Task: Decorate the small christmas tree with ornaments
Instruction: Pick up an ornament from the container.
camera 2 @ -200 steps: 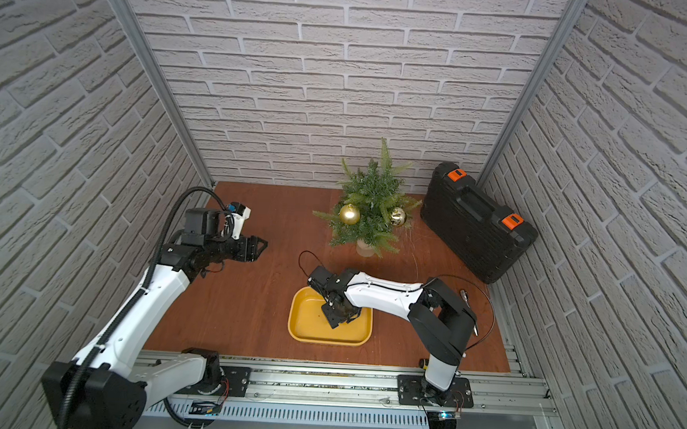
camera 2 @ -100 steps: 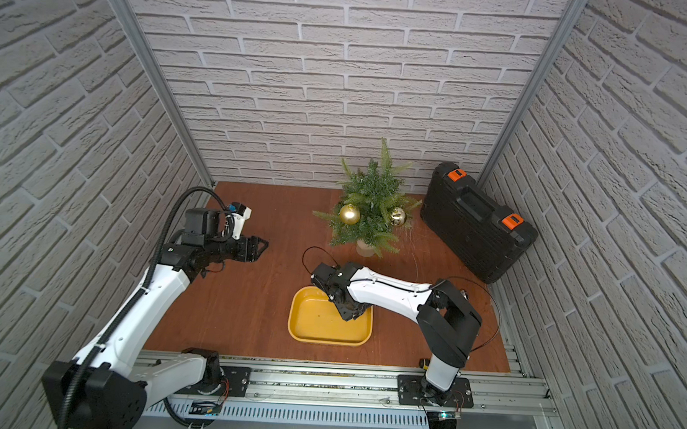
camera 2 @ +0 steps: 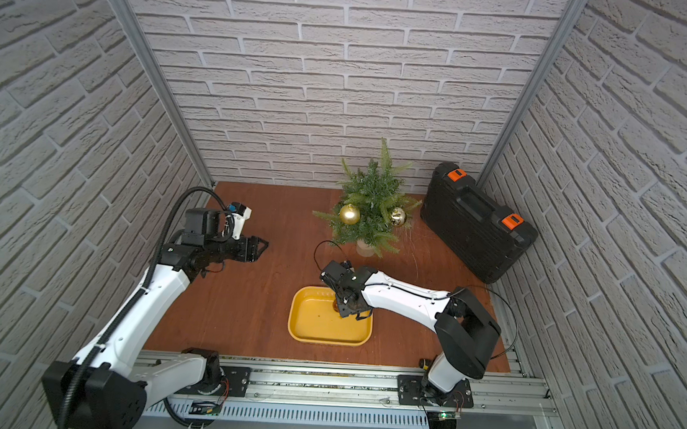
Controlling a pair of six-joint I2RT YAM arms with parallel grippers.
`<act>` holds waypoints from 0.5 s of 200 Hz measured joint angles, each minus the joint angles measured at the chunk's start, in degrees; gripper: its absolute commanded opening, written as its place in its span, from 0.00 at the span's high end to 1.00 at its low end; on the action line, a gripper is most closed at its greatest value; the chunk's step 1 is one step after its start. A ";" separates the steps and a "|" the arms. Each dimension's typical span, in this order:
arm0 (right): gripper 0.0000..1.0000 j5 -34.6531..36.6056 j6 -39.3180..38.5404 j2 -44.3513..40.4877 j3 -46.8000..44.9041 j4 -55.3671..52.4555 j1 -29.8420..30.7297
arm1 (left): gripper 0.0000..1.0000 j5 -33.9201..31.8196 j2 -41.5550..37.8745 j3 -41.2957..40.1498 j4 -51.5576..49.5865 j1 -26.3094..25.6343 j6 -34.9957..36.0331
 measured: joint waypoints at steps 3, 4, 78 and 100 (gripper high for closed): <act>0.43 -0.33 -0.02 0.07 -0.02 0.26 0.00 | 0.26 0.00 0.00 0.00 0.00 0.00 0.00; 0.43 -0.48 -0.02 0.09 -0.02 0.39 -0.02 | 0.25 0.00 0.00 0.00 0.00 0.00 0.00; 0.40 -4.28 -5.92 0.31 1.84 2.14 -0.04 | 0.26 -0.02 0.00 0.00 0.00 0.02 0.00; 0.37 -4.76 -10.36 1.27 3.08 1.57 -0.04 | 0.26 -0.02 0.00 0.00 0.00 0.02 0.00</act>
